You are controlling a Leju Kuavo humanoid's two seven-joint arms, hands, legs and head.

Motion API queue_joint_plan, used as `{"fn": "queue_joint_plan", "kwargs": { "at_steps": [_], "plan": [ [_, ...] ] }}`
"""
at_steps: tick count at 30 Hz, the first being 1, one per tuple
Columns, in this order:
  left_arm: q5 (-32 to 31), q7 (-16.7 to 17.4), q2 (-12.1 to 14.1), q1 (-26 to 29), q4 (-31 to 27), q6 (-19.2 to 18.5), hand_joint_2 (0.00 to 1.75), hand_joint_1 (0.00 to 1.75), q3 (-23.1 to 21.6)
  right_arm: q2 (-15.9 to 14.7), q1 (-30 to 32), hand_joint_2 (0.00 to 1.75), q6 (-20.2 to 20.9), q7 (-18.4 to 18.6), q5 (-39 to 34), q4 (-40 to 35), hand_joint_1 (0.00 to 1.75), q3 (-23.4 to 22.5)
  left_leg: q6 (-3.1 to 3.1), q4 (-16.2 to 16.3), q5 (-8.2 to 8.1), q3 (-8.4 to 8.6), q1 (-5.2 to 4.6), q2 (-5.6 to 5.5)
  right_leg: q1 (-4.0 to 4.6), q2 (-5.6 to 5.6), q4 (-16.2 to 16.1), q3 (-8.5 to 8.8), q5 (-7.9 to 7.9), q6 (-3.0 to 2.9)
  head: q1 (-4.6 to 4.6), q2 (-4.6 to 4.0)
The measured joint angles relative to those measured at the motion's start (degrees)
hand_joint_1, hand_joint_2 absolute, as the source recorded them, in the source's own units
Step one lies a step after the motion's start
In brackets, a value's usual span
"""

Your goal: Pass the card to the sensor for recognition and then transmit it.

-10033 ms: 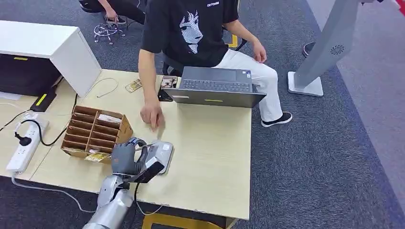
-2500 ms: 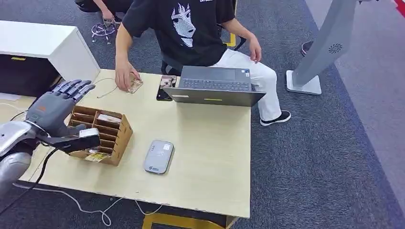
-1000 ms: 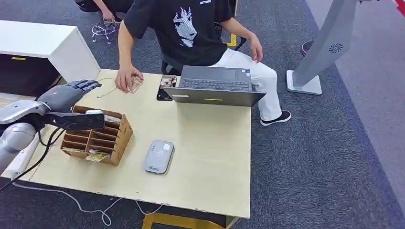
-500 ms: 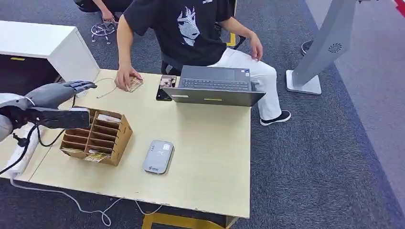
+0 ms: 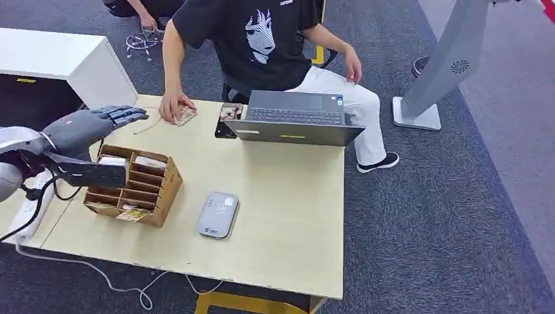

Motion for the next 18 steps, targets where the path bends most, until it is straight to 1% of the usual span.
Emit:
{"fn": "queue_joint_plan", "kwargs": {
  "at_steps": [3, 6, 10, 16, 18],
  "plan": [
    [-1.6, -0.1, -1.3, 1.2, 0.0, 1.3, 1.75, 0.0, -0.9, 0.1, 0.3, 1.75, -0.4, 0.3, 0.1, -0.1, 0.0, 0.0, 0.0, 0.0, 0.0, -0.01, 0.0, 0.01, 0.0, 0.02, 0.0, -0.02, 0.0, 0.0, 0.0, 0.0],
    [-1.9, -0.1, -1.3, 2.2, -0.4, 1.5, 1.75, 0.0, -1.2, 0.1, 0.8, 1.75, -0.4, 0.3, 0.1, -0.3, 0.0, 0.0, -0.01, 0.0, -0.02, -0.02, 0.0, 0.01, 0.01, 0.02, 0.0, -0.03, -0.01, 0.0, 0.0, 0.0],
    [-2.1, -0.1, -0.6, 5.1, -1.9, 2.0, 1.75, 0.0, -1.6, 0.1, 1.7, 1.75, -0.4, 0.9, 1.0, -1.3, 0.0, -0.1, -0.02, 0.0, -0.02, -0.03, 0.0, 0.0, 0.02, 0.01, 0.0, -0.04, -0.02, 0.0, 0.0, 0.0],
    [-3.5, 0.0, 0.2, 11.8, -1.9, 4.8, 1.75, 0.0, -1.2, 0.1, 2.8, 1.75, -0.5, 2.3, 3.0, -2.2, 0.0, -1.0, -0.02, 0.0, -0.02, -0.02, 0.03, 0.03, 0.03, 0.03, 0.0, -0.05, -0.03, -0.01, 0.0, 0.0],
    [-3.5, 0.0, 0.9, 13.2, -1.9, 4.9, 1.75, 0.0, -0.8, 0.1, 2.9, 1.75, -0.5, 2.5, 3.0, -2.3, 0.0, -1.2, -0.02, 0.0, -0.01, -0.02, 0.04, 0.01, 0.02, 0.02, 0.0, -0.03, -0.03, -0.01, 0.0, 0.0]
  ]
}}
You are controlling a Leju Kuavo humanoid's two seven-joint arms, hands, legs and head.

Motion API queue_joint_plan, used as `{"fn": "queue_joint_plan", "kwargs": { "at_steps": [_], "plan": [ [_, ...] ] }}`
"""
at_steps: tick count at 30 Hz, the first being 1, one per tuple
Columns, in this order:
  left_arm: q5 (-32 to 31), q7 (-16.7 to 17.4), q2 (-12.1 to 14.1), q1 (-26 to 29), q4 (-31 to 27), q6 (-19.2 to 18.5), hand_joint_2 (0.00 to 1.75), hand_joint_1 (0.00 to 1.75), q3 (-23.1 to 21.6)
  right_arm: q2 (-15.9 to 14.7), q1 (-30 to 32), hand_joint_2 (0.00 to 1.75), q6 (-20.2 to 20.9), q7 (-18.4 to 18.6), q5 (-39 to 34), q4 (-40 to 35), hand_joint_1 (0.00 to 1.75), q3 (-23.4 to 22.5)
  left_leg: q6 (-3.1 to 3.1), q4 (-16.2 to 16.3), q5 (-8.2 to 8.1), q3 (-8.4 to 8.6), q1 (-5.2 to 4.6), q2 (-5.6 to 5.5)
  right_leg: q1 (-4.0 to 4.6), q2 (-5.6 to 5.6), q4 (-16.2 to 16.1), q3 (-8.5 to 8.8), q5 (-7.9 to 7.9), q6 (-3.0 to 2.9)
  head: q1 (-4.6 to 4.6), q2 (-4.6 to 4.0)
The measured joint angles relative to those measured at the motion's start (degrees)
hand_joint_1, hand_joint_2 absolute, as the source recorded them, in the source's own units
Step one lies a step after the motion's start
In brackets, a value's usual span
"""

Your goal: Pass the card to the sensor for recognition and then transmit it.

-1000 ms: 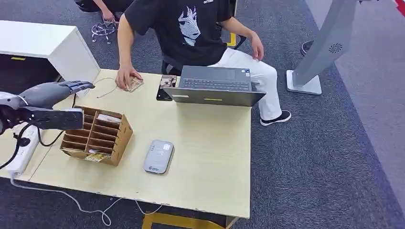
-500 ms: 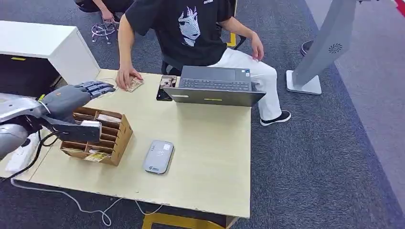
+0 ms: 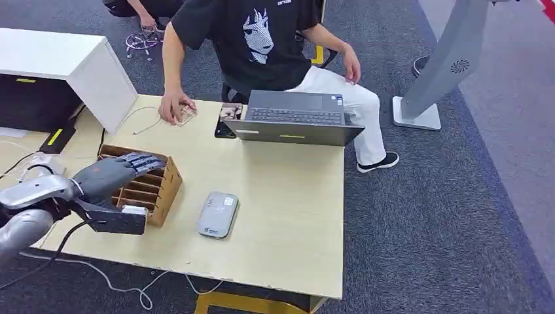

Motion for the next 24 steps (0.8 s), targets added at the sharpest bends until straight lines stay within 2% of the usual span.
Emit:
{"fn": "queue_joint_plan", "kwargs": {
  "at_steps": [7, 17, 24],
  "plan": [
    [1.4, 0.4, 3.5, 2.0, -1.5, -3.1, 1.75, 0.0, 2.9, 0.0, 0.8, 1.75, 0.0, 0.3, 0.2, -0.4, 0.0, -0.8, 0.0, 0.0, 0.0, -0.01, 0.0, -0.02, -0.01, -0.02, 0.0, 0.01, 0.0, 0.0, 0.0, 0.0],
    [1.6, 0.6, 5.1, 2.8, -2.5, -3.3, 1.75, 0.0, 4.2, 0.0, 1.0, 1.75, 0.0, 0.3, 0.8, -0.7, 0.0, -1.3, 0.0, 0.0, 0.0, 0.0, 0.0, -0.01, 0.0, -0.02, 0.0, 0.02, 0.01, 0.0, 0.0, 0.0],
    [2.7, 2.2, 8.4, 4.1, -4.7, -3.5, 1.75, 0.0, 7.4, -0.1, 2.9, 1.75, 0.0, 0.4, 1.2, -1.0, 0.0, -3.1, 0.0, 0.0, 0.0, -0.01, 0.0, -0.04, 0.0, -0.04, 0.0, -0.01, -0.01, 0.0, 0.02, 0.0]
  ]
}}
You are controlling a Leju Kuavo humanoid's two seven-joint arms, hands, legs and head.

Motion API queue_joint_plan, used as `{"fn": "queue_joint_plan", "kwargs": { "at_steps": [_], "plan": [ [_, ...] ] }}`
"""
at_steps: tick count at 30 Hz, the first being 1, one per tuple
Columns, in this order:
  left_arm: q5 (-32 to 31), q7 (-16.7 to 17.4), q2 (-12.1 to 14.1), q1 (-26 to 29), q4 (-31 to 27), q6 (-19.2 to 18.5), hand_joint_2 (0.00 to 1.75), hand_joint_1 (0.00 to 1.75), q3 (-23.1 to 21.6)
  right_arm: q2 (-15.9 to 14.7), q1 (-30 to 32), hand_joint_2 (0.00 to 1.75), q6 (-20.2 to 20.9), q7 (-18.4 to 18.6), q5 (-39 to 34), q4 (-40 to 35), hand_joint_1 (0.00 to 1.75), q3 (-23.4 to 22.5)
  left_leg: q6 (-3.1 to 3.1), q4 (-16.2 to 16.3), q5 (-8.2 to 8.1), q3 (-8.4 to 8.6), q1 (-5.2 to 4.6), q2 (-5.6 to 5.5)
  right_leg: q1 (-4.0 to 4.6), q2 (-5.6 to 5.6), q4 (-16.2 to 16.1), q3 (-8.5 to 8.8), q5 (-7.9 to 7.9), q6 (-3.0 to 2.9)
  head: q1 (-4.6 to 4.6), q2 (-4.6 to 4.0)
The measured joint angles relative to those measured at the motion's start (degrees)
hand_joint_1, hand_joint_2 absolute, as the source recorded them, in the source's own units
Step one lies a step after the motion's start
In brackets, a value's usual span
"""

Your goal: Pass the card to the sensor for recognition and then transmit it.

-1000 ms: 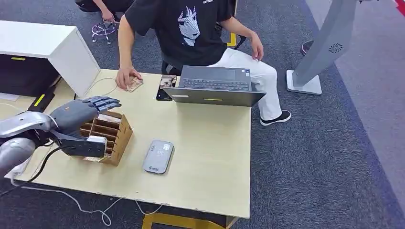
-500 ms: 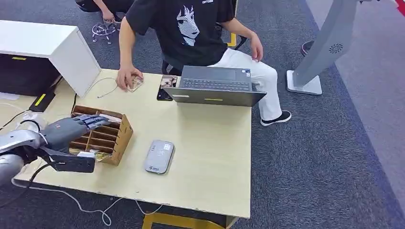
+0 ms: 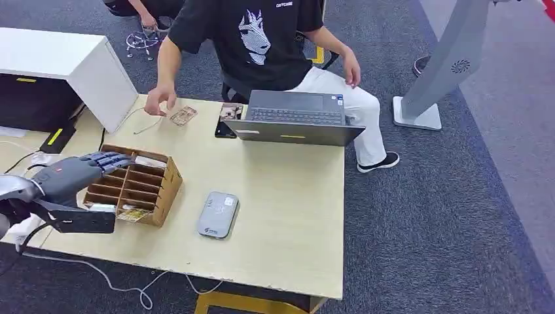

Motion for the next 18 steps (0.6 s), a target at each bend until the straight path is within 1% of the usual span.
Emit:
{"fn": "queue_joint_plan", "kwargs": {
  "at_steps": [3, 5, 9, 11, 14, 16, 18],
  "plan": [
    [-1.2, 0.0, -0.1, -0.4, -0.2, -1.9, 1.75, 0.0, 0.8, 0.0, 0.3, 1.75, 0.0, 0.5, 0.7, -0.2, 0.0, -0.7, 0.0, 0.0, 0.0, 0.0, 0.0, 0.01, -0.01, 0.01, 0.0, -0.01, 0.0, 0.0, -0.02, 0.0],
    [-2.0, 0.0, -0.7, -1.3, -0.2, -2.8, 1.75, 0.0, 0.8, 0.0, 0.3, 1.75, 0.0, 0.6, 0.7, -0.3, 0.0, -0.9, 0.0, 0.0, 0.0, 0.0, 0.0, 0.02, -0.01, 0.01, 0.0, -0.01, 0.01, 0.0, -0.02, 0.0],
    [-3.3, 0.0, -2.3, -4.4, 0.2, -3.0, 1.75, 0.0, 0.2, 0.0, 0.3, 1.75, 0.0, -0.1, -0.6, -0.2, 0.0, -1.0, 0.02, 0.0, 0.02, 0.01, -0.01, 0.01, -0.02, -0.01, 0.0, 0.02, 0.03, 0.02, -0.02, 0.0],
    [-5.4, 0.9, -3.5, -5.6, 0.9, -1.4, 1.75, 0.0, -0.1, 0.0, 0.4, 1.75, 0.0, -0.5, -1.3, -0.2, 0.0, -1.1, 0.02, 0.0, 0.02, 0.03, -0.02, 0.02, -0.03, 0.0, 0.0, 0.01, 0.04, 0.02, -0.02, 0.0],
    [-10.1, 3.3, -6.8, -7.1, 3.4, 2.4, 1.75, 0.0, -0.7, 0.0, 1.4, 1.75, 0.0, -0.4, -0.8, -0.3, 0.0, -2.3, 0.02, 0.0, 0.02, 0.03, -0.04, -0.02, -0.03, -0.02, 0.0, 0.04, 0.04, 0.02, -0.02, 0.0],
    [-11.8, 3.7, -8.7, -7.4, 5.5, 4.0, 1.75, 0.0, -1.1, 0.0, 2.1, 1.75, 0.0, 0.2, 0.2, -0.6, 0.0, -3.2, 0.02, 0.0, 0.02, 0.03, -0.04, 0.01, -0.03, 0.01, 0.0, 0.03, 0.04, 0.02, -0.02, 0.0],
    [-12.5, 3.7, -10.3, -7.4, 7.3, 4.9, 1.75, 0.0, -1.5, 0.0, 3.0, 1.75, 0.0, 0.7, 1.0, -1.0, 0.0, -4.1, 0.02, 0.0, 0.02, 0.02, -0.05, 0.04, -0.02, 0.05, 0.0, 0.0, 0.04, 0.02, -0.02, 0.0]
  ]
}}
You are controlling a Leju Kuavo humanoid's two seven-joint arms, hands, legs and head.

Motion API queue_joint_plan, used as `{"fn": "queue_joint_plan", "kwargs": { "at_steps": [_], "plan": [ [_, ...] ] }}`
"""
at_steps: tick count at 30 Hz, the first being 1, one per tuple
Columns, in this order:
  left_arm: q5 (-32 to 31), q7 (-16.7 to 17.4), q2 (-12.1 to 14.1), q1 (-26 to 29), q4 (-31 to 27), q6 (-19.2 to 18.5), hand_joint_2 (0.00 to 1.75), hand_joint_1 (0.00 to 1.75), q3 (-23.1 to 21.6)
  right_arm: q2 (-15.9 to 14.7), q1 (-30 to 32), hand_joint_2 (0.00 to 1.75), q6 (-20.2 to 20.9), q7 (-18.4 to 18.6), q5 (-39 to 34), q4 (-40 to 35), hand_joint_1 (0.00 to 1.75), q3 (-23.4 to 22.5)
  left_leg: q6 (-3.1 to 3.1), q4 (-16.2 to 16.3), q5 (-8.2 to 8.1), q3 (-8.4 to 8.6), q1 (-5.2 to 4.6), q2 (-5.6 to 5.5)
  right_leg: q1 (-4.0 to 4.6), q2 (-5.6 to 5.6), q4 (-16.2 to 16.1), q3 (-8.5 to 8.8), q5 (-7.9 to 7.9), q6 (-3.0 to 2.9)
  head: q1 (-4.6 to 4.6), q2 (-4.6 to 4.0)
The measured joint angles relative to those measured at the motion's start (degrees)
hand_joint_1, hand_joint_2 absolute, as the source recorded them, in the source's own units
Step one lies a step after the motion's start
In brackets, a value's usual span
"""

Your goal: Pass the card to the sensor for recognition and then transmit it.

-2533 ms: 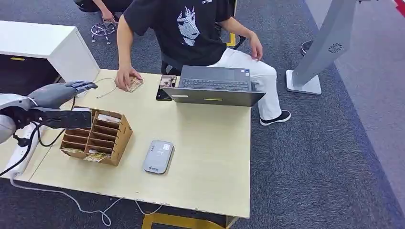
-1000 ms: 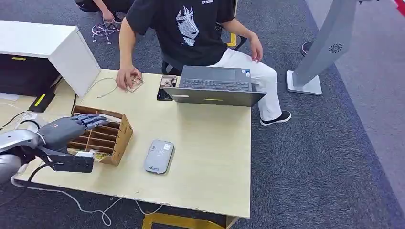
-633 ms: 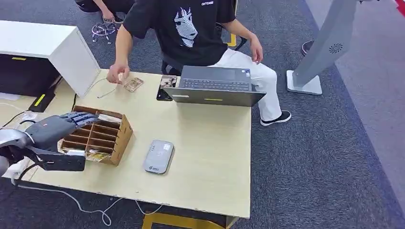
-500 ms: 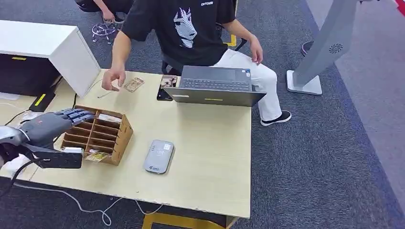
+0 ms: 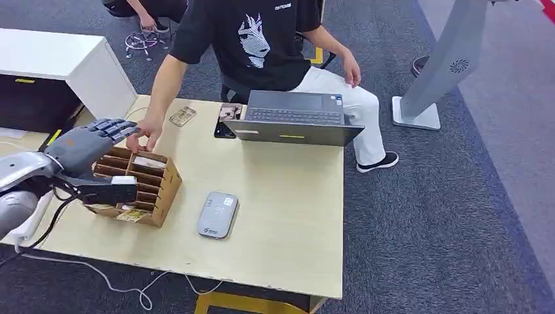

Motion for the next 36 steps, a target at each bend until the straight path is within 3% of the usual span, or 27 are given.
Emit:
{"fn": "queue_joint_plan", "kwargs": {
  "at_steps": [11, 36],
  "plan": [
    [-0.1, -0.1, -3.6, 0.0, 3.7, 0.6, 1.75, 0.0, -0.4, 0.0, 1.6, 1.75, 0.0, 0.3, 0.0, -0.7, 0.0, -1.7, 0.0, 0.0, 0.0, -0.01, 0.01, 0.0, 0.01, -0.01, 0.0, -0.01, 0.0, 0.0, 0.0, 0.0],
    [0.7, -0.7, -4.4, 1.2, 4.7, 0.6, 1.75, 0.0, -0.4, -0.1, 2.7, 1.75, 0.0, 1.1, 1.0, -1.3, 0.0, -2.9, 0.0, 0.0, 0.0, -0.01, 0.02, -0.01, 0.01, -0.01, 0.0, 0.01, 0.0, 0.0, 0.0, 0.0]
  ]
}}
